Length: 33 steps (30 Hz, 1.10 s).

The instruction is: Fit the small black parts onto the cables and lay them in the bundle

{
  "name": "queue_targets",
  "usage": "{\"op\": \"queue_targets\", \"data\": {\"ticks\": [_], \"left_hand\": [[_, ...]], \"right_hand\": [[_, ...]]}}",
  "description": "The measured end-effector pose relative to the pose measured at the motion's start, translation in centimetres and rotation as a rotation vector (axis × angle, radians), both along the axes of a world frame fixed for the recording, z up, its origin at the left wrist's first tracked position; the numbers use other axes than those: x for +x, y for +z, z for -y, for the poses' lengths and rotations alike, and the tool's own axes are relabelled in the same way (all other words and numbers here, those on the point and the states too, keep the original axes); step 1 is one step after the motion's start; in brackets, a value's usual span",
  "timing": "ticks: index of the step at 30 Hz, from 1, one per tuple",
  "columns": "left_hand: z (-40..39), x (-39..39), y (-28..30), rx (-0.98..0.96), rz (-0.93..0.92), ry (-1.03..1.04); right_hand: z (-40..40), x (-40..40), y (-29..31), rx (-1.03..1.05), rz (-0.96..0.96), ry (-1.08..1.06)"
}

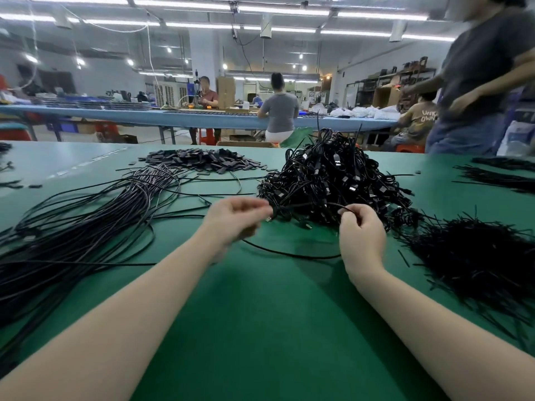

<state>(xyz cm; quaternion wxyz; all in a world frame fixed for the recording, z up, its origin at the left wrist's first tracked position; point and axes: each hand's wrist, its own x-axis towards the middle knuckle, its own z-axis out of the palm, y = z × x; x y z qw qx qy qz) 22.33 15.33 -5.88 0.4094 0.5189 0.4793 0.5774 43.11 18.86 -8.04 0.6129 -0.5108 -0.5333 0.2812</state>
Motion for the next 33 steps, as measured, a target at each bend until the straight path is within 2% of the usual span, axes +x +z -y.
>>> {"op": "queue_targets", "data": {"ticks": [2, 4, 7, 10, 16, 18, 19, 20, 22, 24, 25, 26, 27, 30, 33], "left_hand": [[0.1, -0.5, 1.5, -0.049, 0.391, 0.036], [0.4, -1.2, 2.7, -0.029, 0.615, 0.045], [0.6, -1.9, 3.4, 0.002, 0.786, -0.004], [0.7, -1.8, 3.9, 0.031, 0.880, -0.100], [1.0, -1.1, 6.0, -0.041, 0.640, -0.181], [1.8, -1.3, 7.1, -0.048, 0.656, -0.335], [2.4, -1.5, 7.7, -0.061, 0.608, -0.444], [2.9, -1.7, 8.1, -0.086, 0.489, -0.543], [3.3, -1.5, 8.2, -0.178, 0.042, -0.613], [3.3, -0.3, 7.1, -0.320, -0.508, -0.528], [3.1, 0.6, 6.5, -0.386, -0.690, -0.485], [2.9, 1.3, 5.9, -0.417, -0.777, -0.451], [2.6, 1.7, 5.3, -0.392, -0.776, -0.408], [1.4, 1.6, 4.7, -0.146, -0.581, -0.206], [0.9, 2.0, 5.3, 0.018, -0.233, -0.099]], "right_hand": [[0.6, -0.6, -0.1, 0.081, 0.121, 0.123], [1.2, -1.2, -0.3, 0.188, 0.243, 0.228], [2.2, -2.1, -0.6, 0.323, 0.390, 0.350], [2.7, -2.5, -0.8, 0.341, 0.492, 0.425], [3.4, -2.8, -0.9, 0.365, 0.797, 0.508], [3.0, -2.9, -1.0, 0.290, 0.765, 0.465], [2.7, -2.8, -1.0, 0.243, 0.697, 0.419], [2.3, -2.5, -0.9, 0.206, 0.608, 0.365], [1.8, -2.0, -0.5, 0.173, 0.427, 0.269], [2.0, -1.9, -0.2, 0.178, 0.293, 0.236], [2.2, -2.1, -0.1, 0.201, 0.261, 0.231], [2.4, -2.3, -0.1, 0.239, 0.242, 0.225], [2.7, -2.5, 0.0, 0.284, 0.230, 0.220], [3.7, -2.9, 0.4, 0.423, 0.258, 0.263], [4.8, -3.6, 0.3, 0.479, 0.433, 0.377]]}}
